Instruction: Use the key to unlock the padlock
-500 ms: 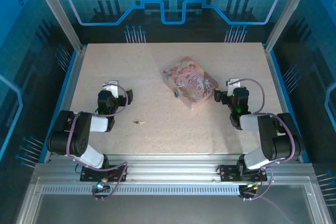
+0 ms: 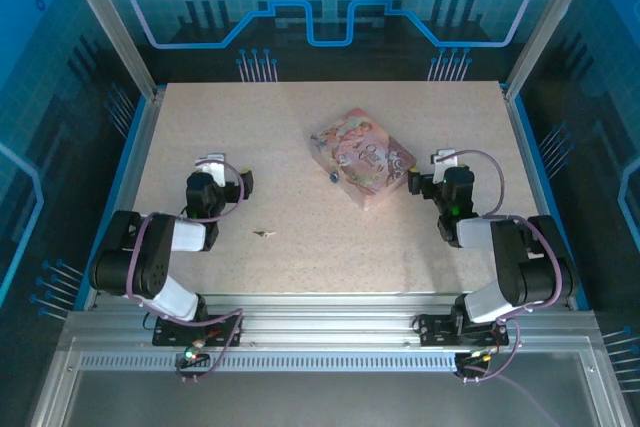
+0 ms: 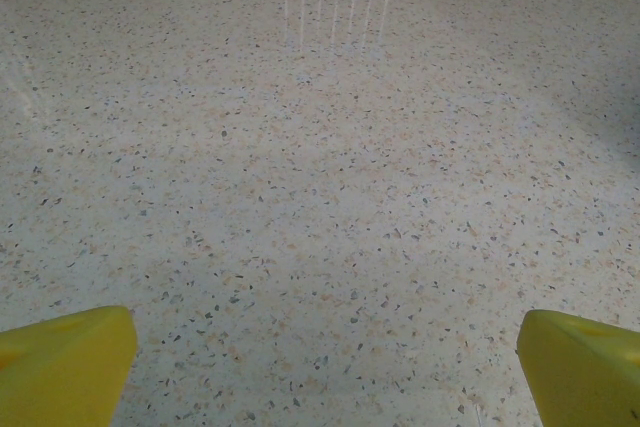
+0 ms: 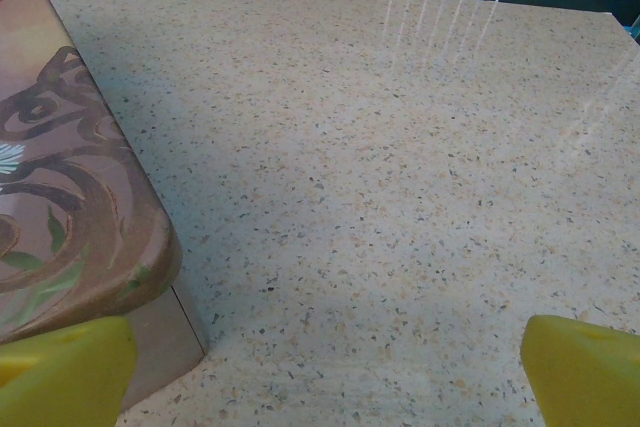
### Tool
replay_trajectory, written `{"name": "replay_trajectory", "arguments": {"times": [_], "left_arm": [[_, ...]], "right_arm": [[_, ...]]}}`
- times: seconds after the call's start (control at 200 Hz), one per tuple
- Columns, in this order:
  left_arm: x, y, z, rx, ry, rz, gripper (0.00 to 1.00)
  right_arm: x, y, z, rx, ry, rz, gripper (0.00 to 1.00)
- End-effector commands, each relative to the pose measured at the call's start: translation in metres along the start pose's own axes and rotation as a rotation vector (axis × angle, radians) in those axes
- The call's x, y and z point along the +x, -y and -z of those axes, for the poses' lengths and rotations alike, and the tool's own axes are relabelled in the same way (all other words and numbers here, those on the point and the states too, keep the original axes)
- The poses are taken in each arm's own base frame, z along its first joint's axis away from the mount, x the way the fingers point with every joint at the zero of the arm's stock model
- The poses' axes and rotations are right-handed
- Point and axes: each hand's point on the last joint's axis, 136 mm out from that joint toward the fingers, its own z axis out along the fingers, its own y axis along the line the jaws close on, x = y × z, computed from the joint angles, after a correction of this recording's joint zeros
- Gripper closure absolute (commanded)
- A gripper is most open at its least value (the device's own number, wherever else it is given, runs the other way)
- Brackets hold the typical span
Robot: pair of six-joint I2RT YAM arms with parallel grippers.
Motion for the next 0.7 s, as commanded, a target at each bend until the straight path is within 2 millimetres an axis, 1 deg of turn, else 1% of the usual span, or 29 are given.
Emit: {"name": "replay_trajectory", "arguments": {"times": [0.0, 0.46, 0.52, 0.575, 0.635, 0.695], "left_arm": [[-0.012, 0.002, -0.002, 0.025, 0.028, -0.006, 0.01], [-0.012, 0.001, -0.002, 0.024, 0.027, 0.001, 0.01], [-0.017, -0.004, 0.000, -0.005, 0.030, 0.009, 0.01], [-0.025, -0.007, 0.003, -0.025, 0.023, 0.015, 0.01], [-0.033, -0.007, 0.004, -0.033, -0.001, 0.016, 0.01], [-0.039, -0.008, 0.006, -0.049, -0.019, 0.016, 0.01]], "right_arm": [[-0.004, 0.005, 0.000, 0.023, 0.020, -0.014, 0.00], [-0.003, 0.005, 0.000, 0.024, 0.020, -0.012, 0.00], [-0.011, 0.007, 0.002, 0.034, 0.015, -0.020, 0.00], [-0.019, 0.008, 0.005, 0.033, -0.004, -0.018, 0.00], [-0.024, 0.010, 0.007, 0.035, -0.051, -0.028, 0.00], [-0.030, 0.009, 0.012, 0.018, -0.053, -0.031, 0.00]]}}
